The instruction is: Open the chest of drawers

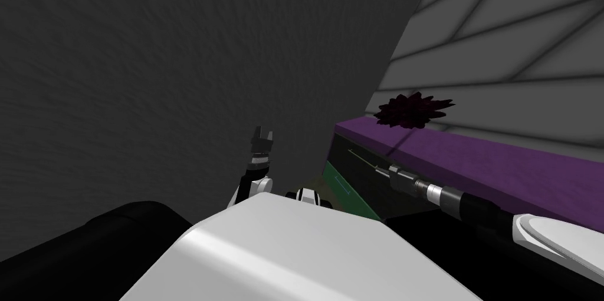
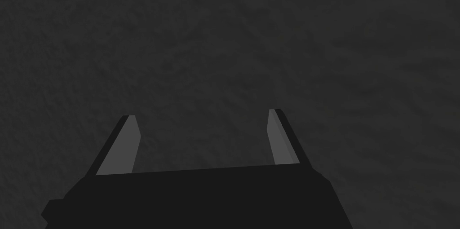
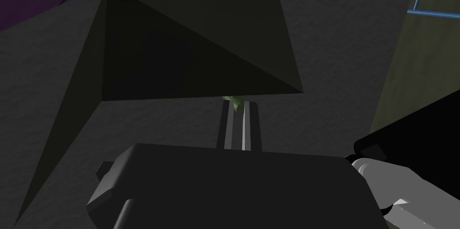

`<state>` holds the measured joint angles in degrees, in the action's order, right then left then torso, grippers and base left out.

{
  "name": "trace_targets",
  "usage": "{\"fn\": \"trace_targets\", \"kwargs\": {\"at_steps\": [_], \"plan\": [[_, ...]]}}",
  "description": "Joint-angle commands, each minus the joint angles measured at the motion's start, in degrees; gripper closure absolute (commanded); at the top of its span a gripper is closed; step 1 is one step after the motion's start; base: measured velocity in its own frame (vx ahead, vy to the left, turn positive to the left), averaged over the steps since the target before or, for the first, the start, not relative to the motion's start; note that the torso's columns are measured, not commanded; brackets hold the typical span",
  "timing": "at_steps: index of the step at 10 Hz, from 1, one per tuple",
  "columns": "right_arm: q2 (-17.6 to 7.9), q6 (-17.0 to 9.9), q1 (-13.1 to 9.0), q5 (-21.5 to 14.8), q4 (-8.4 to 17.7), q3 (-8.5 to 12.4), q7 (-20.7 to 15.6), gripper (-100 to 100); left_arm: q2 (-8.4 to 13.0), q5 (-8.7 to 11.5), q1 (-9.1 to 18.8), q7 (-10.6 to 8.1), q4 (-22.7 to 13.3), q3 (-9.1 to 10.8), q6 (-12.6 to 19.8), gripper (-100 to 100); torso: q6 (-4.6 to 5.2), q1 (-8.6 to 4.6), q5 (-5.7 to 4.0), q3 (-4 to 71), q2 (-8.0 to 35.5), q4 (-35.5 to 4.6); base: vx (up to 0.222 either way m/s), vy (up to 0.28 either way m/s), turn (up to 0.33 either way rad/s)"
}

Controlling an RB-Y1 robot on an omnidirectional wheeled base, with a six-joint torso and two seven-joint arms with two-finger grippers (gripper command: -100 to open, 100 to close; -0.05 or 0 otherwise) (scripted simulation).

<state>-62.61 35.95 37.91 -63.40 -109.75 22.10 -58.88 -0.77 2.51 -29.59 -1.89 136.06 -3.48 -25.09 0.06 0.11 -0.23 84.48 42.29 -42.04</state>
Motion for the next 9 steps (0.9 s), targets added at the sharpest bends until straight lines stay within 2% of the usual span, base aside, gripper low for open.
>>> {"fn": "trace_targets", "kwargs": {"at_steps": [1,5,9], "plan": [[-0.2,0.4,0.8,0.0,-0.6,-0.1,0.2,100,0.0,0.0,0.0,0.00,0.0,0.00,0.0,0,0.00,-0.05,0.04,0.0,0.0,-0.1,-0.074,0.161,-0.041],[-0.3,0.4,1.3,-0.1,-1.7,0.1,0.4,100,0.0,0.0,0.0,0.00,0.0,0.01,0.0,0,-0.05,-0.41,0.17,0.2,-0.1,-0.2,-0.062,0.118,-0.036],[-0.3,0.5,2.0,-0.2,-2.8,0.0,0.4,100,0.0,0.0,0.0,0.00,0.0,-0.01,0.0,0,-0.15,-0.02,0.10,0.1,-0.1,-0.1,-0.099,0.160,-0.040]]}}
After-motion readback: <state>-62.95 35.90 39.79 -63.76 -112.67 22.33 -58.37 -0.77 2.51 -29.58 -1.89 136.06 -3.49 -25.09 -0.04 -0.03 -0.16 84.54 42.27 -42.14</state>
